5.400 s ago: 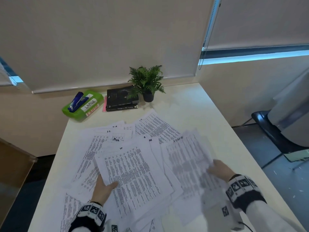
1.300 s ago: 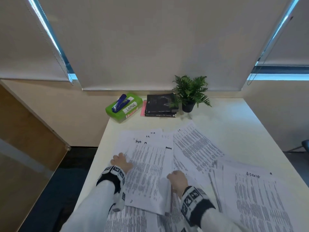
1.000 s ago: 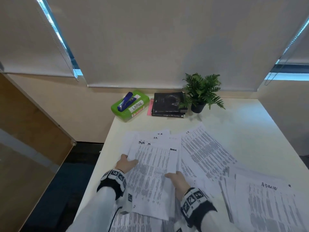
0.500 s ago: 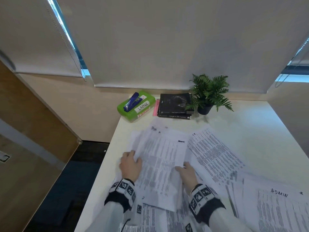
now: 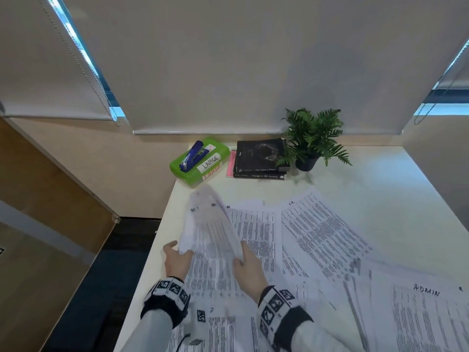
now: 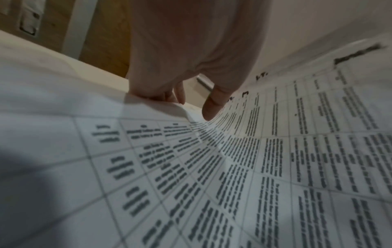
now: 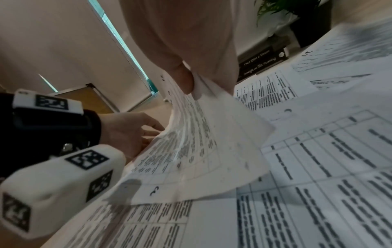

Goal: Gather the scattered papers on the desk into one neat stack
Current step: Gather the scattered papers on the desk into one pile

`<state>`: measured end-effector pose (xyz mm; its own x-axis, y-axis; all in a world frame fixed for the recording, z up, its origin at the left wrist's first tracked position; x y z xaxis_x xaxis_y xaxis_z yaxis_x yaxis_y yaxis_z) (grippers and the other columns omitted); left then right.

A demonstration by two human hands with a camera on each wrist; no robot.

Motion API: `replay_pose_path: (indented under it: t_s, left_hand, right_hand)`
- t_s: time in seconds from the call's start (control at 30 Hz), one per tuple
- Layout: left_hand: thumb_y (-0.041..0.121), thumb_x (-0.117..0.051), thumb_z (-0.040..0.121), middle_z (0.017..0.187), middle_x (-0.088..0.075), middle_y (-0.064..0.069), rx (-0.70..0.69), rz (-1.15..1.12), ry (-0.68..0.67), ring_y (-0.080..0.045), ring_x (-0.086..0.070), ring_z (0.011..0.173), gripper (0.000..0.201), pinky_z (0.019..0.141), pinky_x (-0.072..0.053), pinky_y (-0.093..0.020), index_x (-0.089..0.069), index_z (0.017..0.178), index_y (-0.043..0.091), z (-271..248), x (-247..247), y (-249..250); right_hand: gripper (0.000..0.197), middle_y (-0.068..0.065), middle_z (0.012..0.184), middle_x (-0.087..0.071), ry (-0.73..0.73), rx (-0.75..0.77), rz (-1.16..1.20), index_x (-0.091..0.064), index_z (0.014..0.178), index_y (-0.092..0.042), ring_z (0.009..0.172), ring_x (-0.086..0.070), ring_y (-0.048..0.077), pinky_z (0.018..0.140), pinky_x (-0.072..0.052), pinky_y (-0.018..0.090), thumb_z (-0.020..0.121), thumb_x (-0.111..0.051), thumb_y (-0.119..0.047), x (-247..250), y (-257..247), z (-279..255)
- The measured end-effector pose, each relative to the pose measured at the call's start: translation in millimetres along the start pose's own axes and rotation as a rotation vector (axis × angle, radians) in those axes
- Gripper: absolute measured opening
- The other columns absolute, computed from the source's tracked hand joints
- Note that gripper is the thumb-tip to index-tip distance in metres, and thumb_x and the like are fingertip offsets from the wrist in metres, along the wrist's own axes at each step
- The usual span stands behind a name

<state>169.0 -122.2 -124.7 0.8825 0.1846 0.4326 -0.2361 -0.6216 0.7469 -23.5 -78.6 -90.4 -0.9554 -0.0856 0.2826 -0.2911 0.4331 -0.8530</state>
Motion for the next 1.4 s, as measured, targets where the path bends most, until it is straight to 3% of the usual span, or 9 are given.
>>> replay_pose_path:
  t_s: [0.1,0.27,0.4,0.6,0.83,0.93,1.03,1.27,1.4]
  left_hand:
    - [0.008,-0.061,0.082,0.133,-0.045,-0.018,0.025,-0.098,-0.004,-0.035,-0.046,0.119,0.06,0.1,-0.036,-0.044,-0.032,0.134,0.013,-3.8,1.9,-2.7]
    - [0.009,-0.06,0.083,0.113,-0.05,0.001,-0.19,-0.081,-0.126,-0.02,-0.05,0.107,0.042,0.08,-0.041,-0.027,-0.04,0.119,0.016,-39.3,3.0,32.5]
    - [0.004,-0.044,0.095,0.105,-0.053,0.009,-0.418,-0.069,-0.257,-0.008,-0.053,0.094,0.025,0.067,-0.041,-0.01,-0.04,0.117,0.016,-89.6,-5.6,68.2]
    - [0.009,-0.045,0.095,0.107,-0.058,0.004,-0.404,0.05,-0.469,-0.003,-0.056,0.085,0.022,0.068,-0.047,-0.009,-0.043,0.115,0.019,-141.4,-30.9,54.6]
    - [0.024,-0.05,0.087,0.136,-0.042,-0.01,-0.051,0.514,-0.096,-0.03,-0.044,0.12,0.036,0.104,-0.036,-0.045,-0.051,0.123,0.017,-132.7,26.8,-73.3]
    - [0.021,-0.052,0.085,0.15,-0.014,-0.014,0.124,0.564,0.035,-0.035,-0.018,0.135,0.043,0.114,-0.016,-0.051,-0.05,0.128,0.021,-136.3,48.3,-101.3]
    - [0.019,-0.051,0.086,0.148,-0.013,-0.015,0.155,0.487,0.059,-0.037,-0.019,0.131,0.045,0.111,-0.023,-0.049,-0.048,0.131,0.019,-135.1,52.1,-109.6]
    - [0.016,-0.051,0.087,0.14,-0.025,-0.018,0.18,0.263,0.135,-0.037,-0.031,0.121,0.04,0.1,-0.032,-0.042,-0.051,0.127,0.013,-133.4,73.4,-115.4]
    - [0.018,-0.051,0.086,0.134,-0.034,-0.022,0.17,0.198,0.136,-0.04,-0.037,0.117,0.035,0.095,-0.036,-0.043,-0.053,0.121,0.011,-133.5,77.2,-118.3]
  right_hand:
    - [0.044,-0.003,0.101,-0.058,0.007,0.079,-0.015,-0.035,0.141,-0.013,0.053,-0.05,0.003,0.043,-0.043,0.012,0.098,-0.038,-0.007,2.2,-4.2,-13.1]
    - [0.057,0.008,0.141,-0.046,0.074,0.014,0.138,-0.02,0.149,-0.016,0.1,-0.064,0.027,0.084,-0.054,0.032,0.097,-0.041,-0.009,39.7,-5.5,-26.1]
    - [0.038,-0.007,0.116,-0.056,0.101,-0.003,0.279,-0.035,0.121,-0.02,0.091,-0.058,0.005,0.079,-0.05,0.013,0.092,-0.046,0.003,90.0,-7.4,-38.3]
    - [0.059,0.014,0.124,-0.058,0.06,-0.263,0.36,-0.039,0.133,-0.009,0.111,-0.058,0.034,0.099,-0.046,0.051,0.08,-0.056,0.013,112.3,63.8,-60.4]
    - [0.033,0.011,0.108,-0.062,-0.119,-0.362,0.215,-0.054,0.111,-0.009,0.098,-0.061,0.029,0.093,-0.05,0.043,0.084,-0.046,0.008,31.5,112.4,-114.2]
    - [0.04,0.015,0.13,-0.041,-0.002,-0.355,0.021,-0.045,0.123,-0.006,0.103,-0.052,0.025,0.083,-0.047,0.035,0.084,-0.048,0.003,8.9,99.2,-124.0]
    - [0.069,0.016,0.15,-0.019,0.033,-0.383,0.128,-0.017,0.146,-0.008,0.128,-0.038,0.03,0.101,-0.04,0.036,0.088,-0.054,0.001,-7.8,81.5,-136.6]
    - [0.053,0.014,0.135,-0.041,-0.047,-0.212,-0.139,-0.037,0.138,-0.005,0.115,-0.047,0.025,0.1,-0.045,0.037,0.085,-0.047,-0.001,-41.7,62.5,-146.5]
    - [0.042,0.01,0.123,-0.042,-0.201,-0.04,-0.156,-0.033,0.129,-0.011,0.074,-0.05,0.007,0.059,-0.046,0.011,0.09,-0.043,0.005,-57.5,55.3,-158.5]
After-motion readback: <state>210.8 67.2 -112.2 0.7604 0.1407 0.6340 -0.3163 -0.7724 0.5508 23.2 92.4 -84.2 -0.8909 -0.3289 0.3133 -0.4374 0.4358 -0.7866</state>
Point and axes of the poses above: each hand's wrist, its own z-axis towards the middle knuckle, its own x-axis out of the back of the hand, y = z × x, the point moved 6 cm from there along z, towards the middle knuckle
